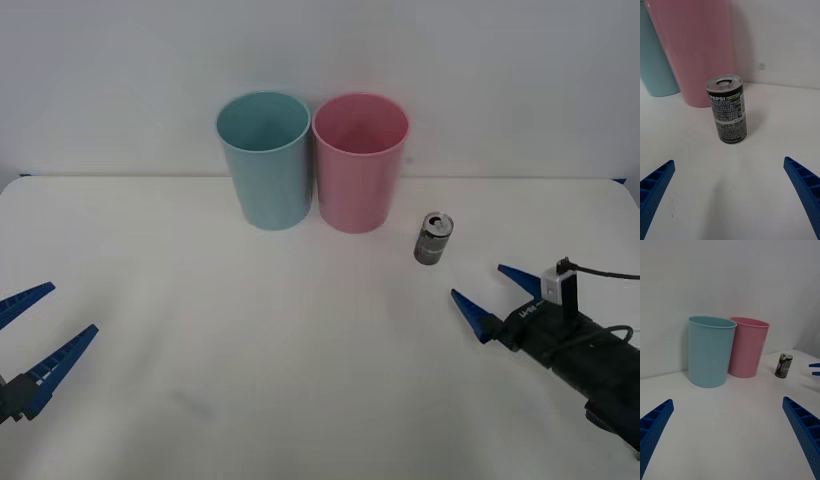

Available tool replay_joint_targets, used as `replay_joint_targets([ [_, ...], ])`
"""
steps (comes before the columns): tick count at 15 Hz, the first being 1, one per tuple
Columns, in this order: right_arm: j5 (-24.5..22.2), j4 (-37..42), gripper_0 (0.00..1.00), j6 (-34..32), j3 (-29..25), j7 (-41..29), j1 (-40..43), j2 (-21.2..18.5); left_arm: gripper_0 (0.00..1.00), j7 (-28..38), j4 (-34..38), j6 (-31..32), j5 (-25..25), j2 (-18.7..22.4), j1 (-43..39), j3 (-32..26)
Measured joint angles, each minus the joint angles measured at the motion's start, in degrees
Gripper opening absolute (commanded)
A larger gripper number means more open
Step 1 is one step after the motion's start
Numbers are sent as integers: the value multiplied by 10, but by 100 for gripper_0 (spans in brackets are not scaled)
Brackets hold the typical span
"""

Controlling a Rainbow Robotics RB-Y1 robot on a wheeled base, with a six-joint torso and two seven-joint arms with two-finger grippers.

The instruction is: Grasp the object on the table and drop it into the matching bin: aluminum can to the light blue bin, PET bottle to the pink bin.

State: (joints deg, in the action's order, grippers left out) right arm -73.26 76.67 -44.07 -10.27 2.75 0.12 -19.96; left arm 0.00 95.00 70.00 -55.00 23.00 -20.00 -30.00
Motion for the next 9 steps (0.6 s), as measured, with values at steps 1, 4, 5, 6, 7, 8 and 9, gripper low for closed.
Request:
replay_joint_targets([
  [1, -1, -14, 100, 3, 5, 3, -13, 0, 100, 0, 0, 0, 0, 0, 0, 0],
  [4, -5, -59, 100, 11, 17, 10, -54, 0, 100, 0, 0, 0, 0, 0, 0, 0],
  [5, -7, -76, 100, 14, 20, 13, -70, 1, 100, 0, 0, 0, 0, 0, 0, 0],
  [6, -8, -94, 100, 16, 24, 16, -86, 2, 100, 0, 0, 0, 0, 0, 0, 0],
  [7, -9, -110, 100, 18, 30, 18, -101, 3, 100, 0, 0, 0, 0, 0, 0, 0],
  [8, -11, -126, 100, 23, 35, 20, -117, 5, 100, 0, 0, 0, 0, 0, 0, 0],
  [9, -18, -142, 100, 27, 36, 22, -133, 8, 100, 0, 0, 0, 0, 0, 0, 0],
])
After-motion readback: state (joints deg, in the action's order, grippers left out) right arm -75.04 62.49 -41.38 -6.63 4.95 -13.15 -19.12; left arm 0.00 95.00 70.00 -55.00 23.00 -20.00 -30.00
